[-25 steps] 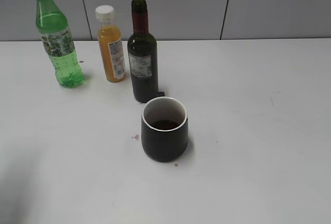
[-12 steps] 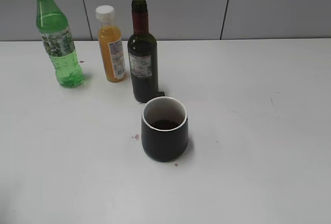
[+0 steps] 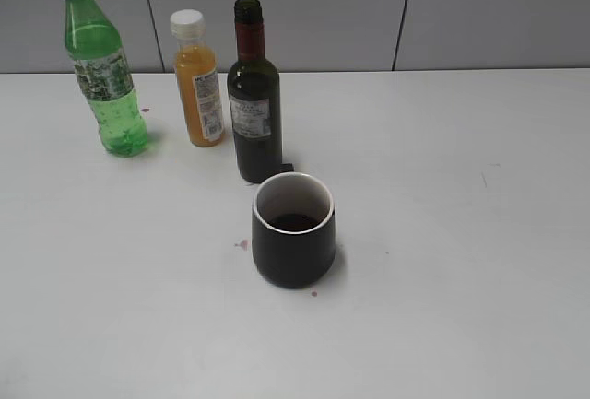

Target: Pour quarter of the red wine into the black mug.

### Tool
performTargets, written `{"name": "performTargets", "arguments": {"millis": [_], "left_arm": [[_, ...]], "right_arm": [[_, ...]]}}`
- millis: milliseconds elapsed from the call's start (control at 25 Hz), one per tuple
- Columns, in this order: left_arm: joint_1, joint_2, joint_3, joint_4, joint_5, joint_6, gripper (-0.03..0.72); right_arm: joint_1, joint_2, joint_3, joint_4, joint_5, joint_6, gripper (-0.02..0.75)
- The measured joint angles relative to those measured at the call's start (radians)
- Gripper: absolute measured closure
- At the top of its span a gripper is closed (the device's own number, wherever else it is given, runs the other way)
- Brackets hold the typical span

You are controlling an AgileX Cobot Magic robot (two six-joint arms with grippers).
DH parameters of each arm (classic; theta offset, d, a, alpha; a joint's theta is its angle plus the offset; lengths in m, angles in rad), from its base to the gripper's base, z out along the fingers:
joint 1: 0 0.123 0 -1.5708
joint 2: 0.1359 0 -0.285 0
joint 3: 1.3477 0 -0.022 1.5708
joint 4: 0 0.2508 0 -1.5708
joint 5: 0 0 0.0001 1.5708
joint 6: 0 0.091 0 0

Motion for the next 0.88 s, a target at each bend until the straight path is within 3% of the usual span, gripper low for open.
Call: {"name": "performTargets", "arguments": {"millis": [880], "left_arm": [[0.0, -0.57, 0.002, 0.007, 0.003, -0.002, 0.111]], "right_arm": [[0.0, 0.0, 0.0, 0.0, 0.0, 0.0, 0.152]]}}
